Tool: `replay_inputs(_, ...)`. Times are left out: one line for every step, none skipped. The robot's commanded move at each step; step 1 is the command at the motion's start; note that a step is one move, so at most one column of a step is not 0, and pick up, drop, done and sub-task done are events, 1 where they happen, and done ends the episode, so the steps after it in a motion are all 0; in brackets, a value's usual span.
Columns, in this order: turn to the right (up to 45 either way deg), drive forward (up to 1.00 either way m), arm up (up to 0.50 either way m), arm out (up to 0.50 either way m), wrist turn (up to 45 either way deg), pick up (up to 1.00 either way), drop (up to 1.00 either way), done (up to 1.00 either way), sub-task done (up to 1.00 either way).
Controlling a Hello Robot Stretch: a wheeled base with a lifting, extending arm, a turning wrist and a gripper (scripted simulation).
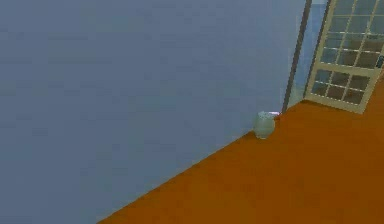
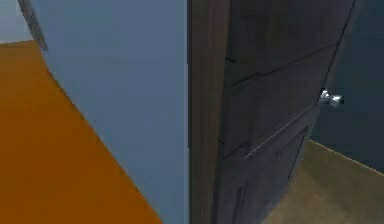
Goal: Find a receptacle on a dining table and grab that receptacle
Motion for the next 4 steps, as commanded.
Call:
replay_inputs(36.0,0.00,0.00,0.00,0.0,0.00,0.00,0.00,0.00)
replay_inputs(0.0,1.00,0.00,0.00,0.0,0.00,0.00,0.00,0.00)
replay_inputs(0.0,1.00,0.00,0.00,0.0,0.00,0.00,0.00,0.00)
replay_inputs(3.0,0.00,0.00,0.00,0.0,0.00,0.00,0.00,0.00)
